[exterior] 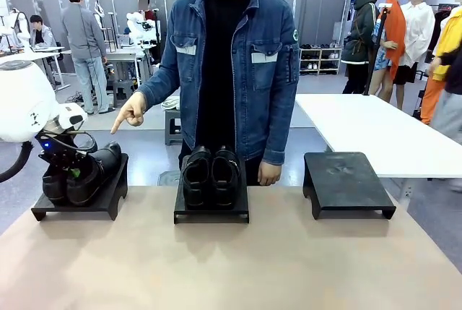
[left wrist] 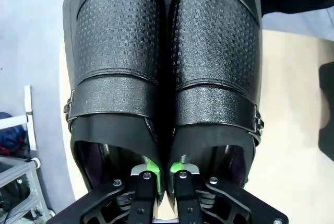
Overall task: Place the shoes on the stand as instructed by the person.
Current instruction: Pick up another pair of Shoes and place it on the Shoes Stand indicated by the person.
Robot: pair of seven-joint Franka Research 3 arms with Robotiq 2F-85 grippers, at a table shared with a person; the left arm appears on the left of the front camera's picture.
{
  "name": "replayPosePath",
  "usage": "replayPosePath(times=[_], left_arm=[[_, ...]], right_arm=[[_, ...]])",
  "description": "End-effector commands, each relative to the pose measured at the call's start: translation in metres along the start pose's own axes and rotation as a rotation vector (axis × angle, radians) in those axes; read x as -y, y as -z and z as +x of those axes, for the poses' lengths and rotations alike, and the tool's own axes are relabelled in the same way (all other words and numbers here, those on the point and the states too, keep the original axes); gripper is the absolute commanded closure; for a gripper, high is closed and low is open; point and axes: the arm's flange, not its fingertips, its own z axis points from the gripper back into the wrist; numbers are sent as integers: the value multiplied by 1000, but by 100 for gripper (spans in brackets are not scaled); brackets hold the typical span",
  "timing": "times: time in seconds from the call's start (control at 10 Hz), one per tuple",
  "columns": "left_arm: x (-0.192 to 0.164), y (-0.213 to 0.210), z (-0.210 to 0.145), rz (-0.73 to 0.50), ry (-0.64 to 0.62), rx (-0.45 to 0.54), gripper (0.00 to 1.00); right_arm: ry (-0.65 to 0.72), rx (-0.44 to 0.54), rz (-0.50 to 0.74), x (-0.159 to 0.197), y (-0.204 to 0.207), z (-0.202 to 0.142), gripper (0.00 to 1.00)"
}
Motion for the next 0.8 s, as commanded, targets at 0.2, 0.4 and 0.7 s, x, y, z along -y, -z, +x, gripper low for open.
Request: replayPosePath(times=[0.2,0.4,0.7], left_arm=[[-9,-10,2,-32,-24,40,27],[-10,-18,-2,-27,-13,39,0],[-11,-22,-7,-28,-9,23,0]], right_arm=[[-21,9,9,0,-1,1,0],[-21,9,9,0,-1,1,0],[-21,9,9,0,-1,1,0]])
